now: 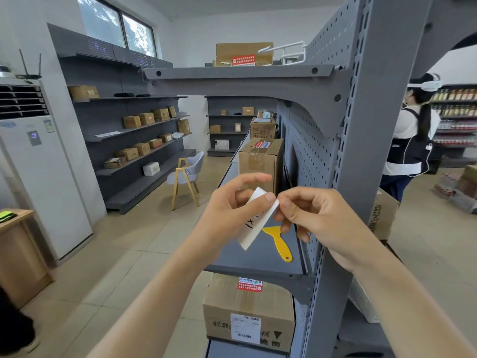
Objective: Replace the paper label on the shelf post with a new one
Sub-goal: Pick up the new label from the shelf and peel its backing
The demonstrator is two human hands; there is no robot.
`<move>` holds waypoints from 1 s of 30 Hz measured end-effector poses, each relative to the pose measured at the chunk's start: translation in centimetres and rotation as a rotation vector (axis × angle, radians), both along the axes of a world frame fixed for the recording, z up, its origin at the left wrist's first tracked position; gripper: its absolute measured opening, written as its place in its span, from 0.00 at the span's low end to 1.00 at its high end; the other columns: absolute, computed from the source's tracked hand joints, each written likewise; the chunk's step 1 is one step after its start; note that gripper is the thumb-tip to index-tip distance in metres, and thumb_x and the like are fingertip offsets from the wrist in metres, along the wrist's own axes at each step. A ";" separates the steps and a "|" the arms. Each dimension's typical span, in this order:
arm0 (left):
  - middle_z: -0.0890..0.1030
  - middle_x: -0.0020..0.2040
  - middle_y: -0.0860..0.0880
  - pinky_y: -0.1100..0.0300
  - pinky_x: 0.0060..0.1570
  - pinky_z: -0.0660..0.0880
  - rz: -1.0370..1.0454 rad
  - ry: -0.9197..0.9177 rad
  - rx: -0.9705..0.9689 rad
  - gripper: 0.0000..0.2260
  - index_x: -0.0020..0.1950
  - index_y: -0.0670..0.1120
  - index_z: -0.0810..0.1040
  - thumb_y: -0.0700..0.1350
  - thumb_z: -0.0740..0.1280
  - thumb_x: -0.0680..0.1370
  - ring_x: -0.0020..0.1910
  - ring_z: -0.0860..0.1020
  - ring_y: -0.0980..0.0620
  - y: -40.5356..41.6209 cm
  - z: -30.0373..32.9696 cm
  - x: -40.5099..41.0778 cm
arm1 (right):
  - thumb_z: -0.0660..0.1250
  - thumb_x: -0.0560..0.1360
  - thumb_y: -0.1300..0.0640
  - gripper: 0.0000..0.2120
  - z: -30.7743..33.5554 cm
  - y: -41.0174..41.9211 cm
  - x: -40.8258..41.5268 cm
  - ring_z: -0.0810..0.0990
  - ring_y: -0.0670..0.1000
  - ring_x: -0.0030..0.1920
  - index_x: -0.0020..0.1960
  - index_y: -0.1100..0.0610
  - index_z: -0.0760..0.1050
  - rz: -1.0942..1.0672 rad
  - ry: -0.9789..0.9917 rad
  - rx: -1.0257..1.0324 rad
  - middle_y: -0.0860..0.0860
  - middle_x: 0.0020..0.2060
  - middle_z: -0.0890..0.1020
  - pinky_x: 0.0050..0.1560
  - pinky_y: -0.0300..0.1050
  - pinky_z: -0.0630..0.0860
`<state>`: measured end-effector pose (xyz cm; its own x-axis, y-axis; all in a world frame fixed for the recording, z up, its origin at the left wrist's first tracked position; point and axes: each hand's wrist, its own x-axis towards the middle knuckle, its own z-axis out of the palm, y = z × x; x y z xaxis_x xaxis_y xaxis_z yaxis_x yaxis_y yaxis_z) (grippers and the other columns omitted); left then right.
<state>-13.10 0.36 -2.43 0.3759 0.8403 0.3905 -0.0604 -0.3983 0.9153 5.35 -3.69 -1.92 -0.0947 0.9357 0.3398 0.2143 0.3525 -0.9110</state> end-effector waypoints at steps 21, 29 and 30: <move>0.81 0.35 0.47 0.64 0.36 0.74 0.047 0.056 0.078 0.15 0.59 0.58 0.79 0.49 0.74 0.73 0.35 0.76 0.53 0.9 -0.1 -1.0 | 0.70 0.79 0.60 0.08 0.6 -0.2 -0.3 0.86 0.51 0.34 0.44 0.57 0.87 -0.077 -0.032 -0.068 0.55 0.36 0.88 0.24 0.36 0.71; 0.83 0.36 0.48 0.64 0.36 0.75 0.028 0.049 0.057 0.13 0.58 0.58 0.79 0.45 0.73 0.76 0.37 0.77 0.51 1.1 -0.1 -0.7 | 0.69 0.79 0.62 0.09 0.4 0.2 -0.5 0.84 0.48 0.32 0.44 0.58 0.86 -0.058 0.004 -0.054 0.53 0.32 0.87 0.24 0.36 0.70; 0.83 0.37 0.46 0.64 0.37 0.76 0.023 0.043 0.049 0.13 0.58 0.58 0.79 0.46 0.73 0.75 0.37 0.77 0.51 1.1 -0.1 -0.7 | 0.69 0.79 0.62 0.09 0.4 0.2 -0.6 0.84 0.48 0.32 0.44 0.58 0.86 -0.054 0.007 -0.051 0.52 0.32 0.86 0.23 0.36 0.70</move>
